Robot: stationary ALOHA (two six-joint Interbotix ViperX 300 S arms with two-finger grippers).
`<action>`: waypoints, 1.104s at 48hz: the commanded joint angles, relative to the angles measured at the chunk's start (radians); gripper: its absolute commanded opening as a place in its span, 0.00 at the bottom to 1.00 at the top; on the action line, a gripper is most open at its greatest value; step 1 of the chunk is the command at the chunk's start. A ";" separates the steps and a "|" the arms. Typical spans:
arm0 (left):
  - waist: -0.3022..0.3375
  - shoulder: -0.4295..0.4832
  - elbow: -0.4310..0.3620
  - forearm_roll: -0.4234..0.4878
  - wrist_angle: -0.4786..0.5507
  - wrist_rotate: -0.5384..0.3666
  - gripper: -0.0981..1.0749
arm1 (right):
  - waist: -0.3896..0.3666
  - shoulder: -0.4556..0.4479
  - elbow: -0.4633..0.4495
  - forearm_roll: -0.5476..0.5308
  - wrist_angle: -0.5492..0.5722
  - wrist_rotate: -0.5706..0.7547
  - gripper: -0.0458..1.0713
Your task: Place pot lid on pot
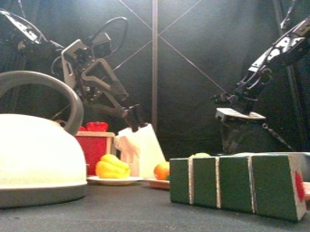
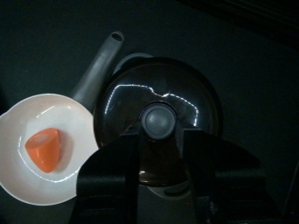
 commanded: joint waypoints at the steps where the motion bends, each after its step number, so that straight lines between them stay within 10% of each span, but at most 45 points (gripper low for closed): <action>1: 0.003 -0.006 -0.012 -0.002 -0.005 0.002 0.90 | -0.003 -0.011 -0.008 0.002 -0.002 0.002 0.57; 23: 0.002 -0.005 -0.012 -0.002 -0.005 0.002 0.90 | -0.002 -0.009 -0.009 0.003 0.003 0.000 0.77; 53: 0.002 -0.006 -0.012 -0.002 -0.003 0.002 0.90 | 0.021 -0.031 -0.023 -0.005 0.028 0.002 0.77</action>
